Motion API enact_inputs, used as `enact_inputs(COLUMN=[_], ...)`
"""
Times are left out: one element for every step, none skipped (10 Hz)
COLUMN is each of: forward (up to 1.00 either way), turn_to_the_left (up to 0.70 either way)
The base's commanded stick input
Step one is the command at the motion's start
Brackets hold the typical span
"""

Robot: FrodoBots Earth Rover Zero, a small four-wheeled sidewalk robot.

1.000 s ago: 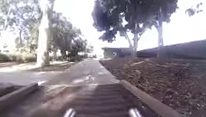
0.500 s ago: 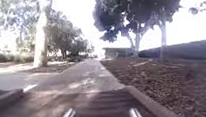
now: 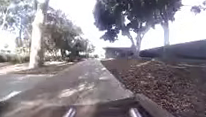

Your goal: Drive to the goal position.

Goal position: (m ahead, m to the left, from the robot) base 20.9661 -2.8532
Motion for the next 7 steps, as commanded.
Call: enact_inputs(forward=[1.00, 1.00, 1.00, 1.00, 1.00, 1.00, 1.00], turn_to_the_left=[0.00, 0.00, 0.00, 0.00, 0.07, 0.23, 0.40])
